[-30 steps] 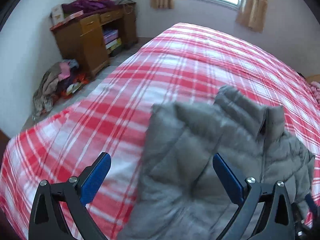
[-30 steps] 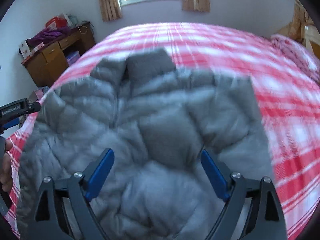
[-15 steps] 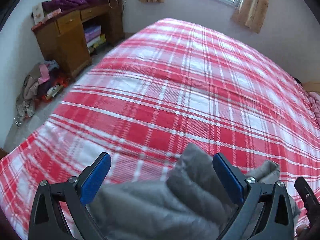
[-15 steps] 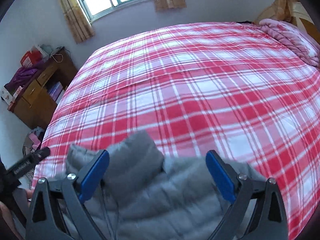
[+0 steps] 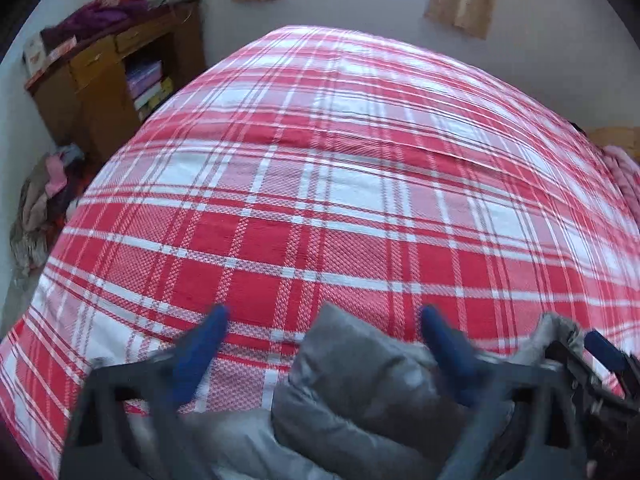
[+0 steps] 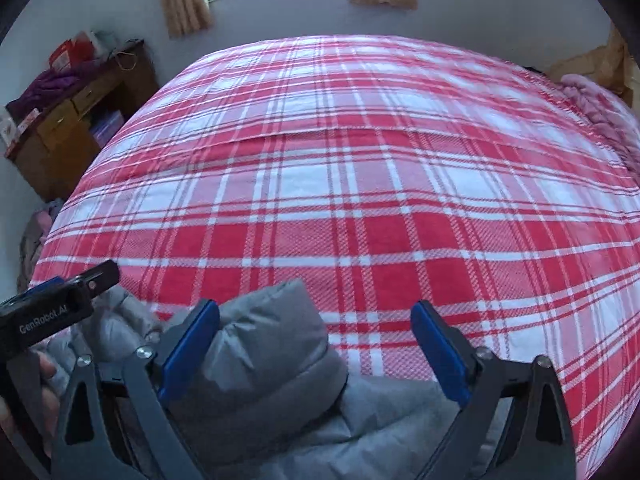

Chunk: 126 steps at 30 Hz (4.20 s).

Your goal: Fold large clothes

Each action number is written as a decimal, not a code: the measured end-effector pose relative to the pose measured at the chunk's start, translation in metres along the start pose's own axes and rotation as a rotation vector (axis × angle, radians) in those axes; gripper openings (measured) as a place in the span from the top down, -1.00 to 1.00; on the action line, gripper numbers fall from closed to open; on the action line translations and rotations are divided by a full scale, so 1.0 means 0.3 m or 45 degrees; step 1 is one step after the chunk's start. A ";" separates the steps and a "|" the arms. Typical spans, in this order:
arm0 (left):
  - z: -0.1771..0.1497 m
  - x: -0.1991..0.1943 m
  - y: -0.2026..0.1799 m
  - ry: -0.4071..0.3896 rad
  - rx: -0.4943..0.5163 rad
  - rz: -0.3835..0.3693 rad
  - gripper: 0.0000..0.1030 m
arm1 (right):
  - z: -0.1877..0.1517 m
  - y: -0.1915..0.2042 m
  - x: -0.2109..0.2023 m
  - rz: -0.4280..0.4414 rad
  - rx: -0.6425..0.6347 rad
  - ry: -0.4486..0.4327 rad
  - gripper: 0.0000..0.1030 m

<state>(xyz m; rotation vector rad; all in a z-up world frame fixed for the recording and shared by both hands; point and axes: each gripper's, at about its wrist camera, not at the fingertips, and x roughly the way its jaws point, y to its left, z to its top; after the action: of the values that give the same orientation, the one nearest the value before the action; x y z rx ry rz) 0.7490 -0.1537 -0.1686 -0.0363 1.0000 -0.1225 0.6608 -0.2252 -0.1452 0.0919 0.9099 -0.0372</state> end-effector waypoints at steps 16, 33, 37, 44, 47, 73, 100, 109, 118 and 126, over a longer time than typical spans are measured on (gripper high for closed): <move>-0.287 -0.389 0.115 -0.198 0.177 -0.171 0.91 | -0.178 -0.007 -0.311 0.099 -0.204 -0.085 0.86; -0.496 -0.258 0.076 -0.177 0.289 0.007 0.91 | -0.413 -0.091 -0.207 0.008 -0.187 -0.056 0.90; -0.487 -0.327 0.082 -0.211 0.312 0.052 0.76 | -0.422 -0.081 -0.211 -0.015 -0.226 -0.060 0.88; -0.469 -0.518 0.189 -0.373 0.233 0.120 -0.68 | -0.424 -0.147 -0.301 0.024 -0.196 -0.068 0.04; -0.424 -0.558 0.222 -0.423 0.161 0.164 -0.68 | -0.422 -0.176 -0.362 0.007 -0.198 -0.071 0.04; -0.428 -0.152 0.022 -0.244 0.225 0.362 -0.80 | -0.393 0.030 -0.137 0.201 -0.176 -0.133 -0.07; -0.440 -0.130 0.000 -0.257 0.257 0.438 -0.86 | -0.402 0.069 -0.110 0.077 -0.263 -0.126 -0.09; -0.439 -0.120 -0.012 -0.258 0.268 0.460 -0.86 | -0.399 0.073 -0.106 0.061 -0.277 -0.126 -0.10; -0.409 -0.129 -0.018 -0.219 0.300 0.468 -0.90 | -0.390 0.085 -0.102 0.033 -0.304 -0.110 -0.11; -0.551 -0.486 0.118 -0.238 0.287 0.308 -0.89 | -0.428 -0.037 -0.367 0.046 -0.312 -0.169 -0.61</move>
<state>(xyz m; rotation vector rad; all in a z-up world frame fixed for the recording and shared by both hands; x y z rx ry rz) 0.5350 -0.0969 -0.1390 0.2745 0.7922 -0.0092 0.4914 -0.2246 -0.1373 -0.1209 0.7742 0.1006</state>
